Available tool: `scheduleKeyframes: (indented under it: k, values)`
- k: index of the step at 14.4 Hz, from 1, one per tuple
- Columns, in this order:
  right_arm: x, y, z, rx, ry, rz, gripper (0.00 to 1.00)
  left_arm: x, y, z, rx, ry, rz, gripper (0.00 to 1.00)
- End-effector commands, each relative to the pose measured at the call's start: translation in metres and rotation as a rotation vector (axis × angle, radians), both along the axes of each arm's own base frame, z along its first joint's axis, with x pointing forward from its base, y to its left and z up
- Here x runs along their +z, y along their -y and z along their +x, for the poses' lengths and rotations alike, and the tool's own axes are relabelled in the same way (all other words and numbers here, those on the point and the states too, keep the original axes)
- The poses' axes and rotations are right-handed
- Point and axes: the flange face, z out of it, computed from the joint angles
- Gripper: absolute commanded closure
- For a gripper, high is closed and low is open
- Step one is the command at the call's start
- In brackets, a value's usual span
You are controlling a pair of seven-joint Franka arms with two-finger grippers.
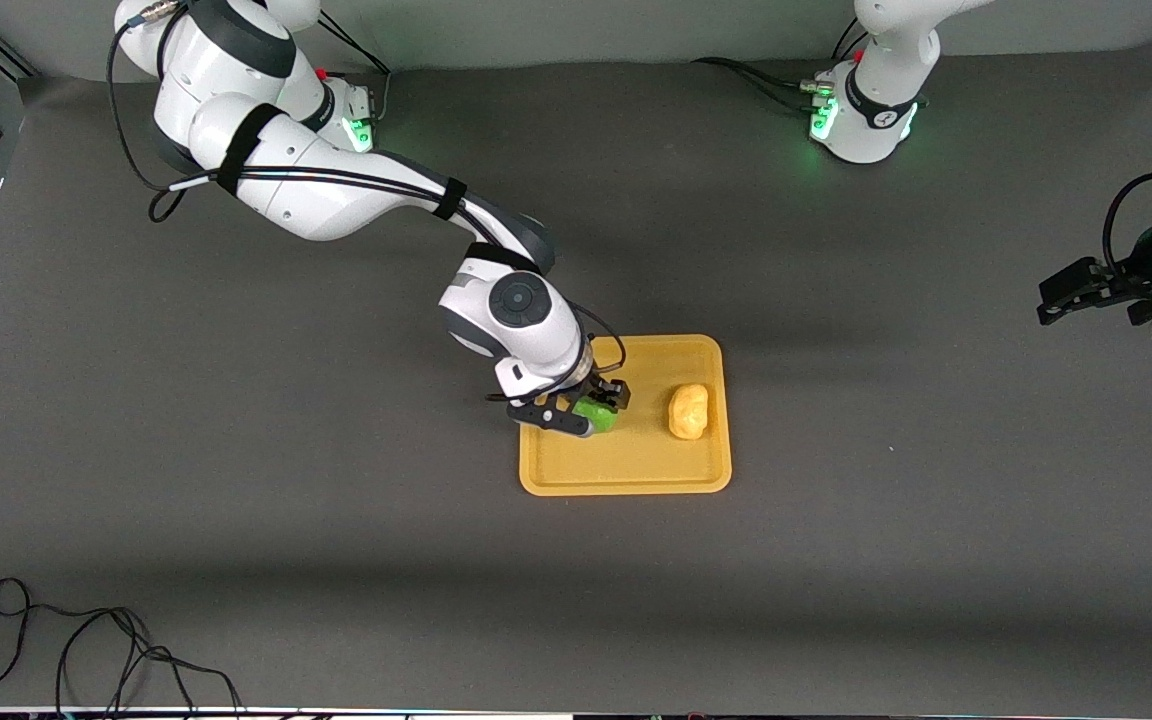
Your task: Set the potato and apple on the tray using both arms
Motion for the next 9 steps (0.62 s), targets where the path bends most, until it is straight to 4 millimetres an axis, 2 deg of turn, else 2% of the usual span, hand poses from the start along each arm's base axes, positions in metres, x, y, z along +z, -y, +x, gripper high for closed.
scheduleKeyframes:
  k: [1,2,4,6,8,9]
  values:
    - [0.049,-0.001,0.007,-0.025,0.007,0.017,0.0,0.0,0.003,-0.008,-0.017,-0.023,0.002,0.0]
    - [0.068,0.005,0.007,-0.005,-0.013,-0.022,0.0,-0.003,0.002,-0.009,-0.015,-0.032,0.002,0.0]
    - [0.126,0.015,0.009,0.004,-0.009,-0.073,0.0,-0.001,0.001,-0.009,-0.015,-0.029,0.001,0.0]
    - [0.173,0.039,0.018,0.038,-0.032,-0.114,0.0,-0.001,0.002,-0.01,-0.014,-0.029,0.001,0.0]
    - [0.222,0.083,0.033,0.186,-0.086,-0.137,0.0,0.001,0.003,-0.01,-0.017,-0.025,0.002,0.0]
    - [0.241,0.117,0.044,0.258,-0.106,-0.174,0.0,0.001,0.004,-0.01,-0.018,-0.025,0.002,0.0]
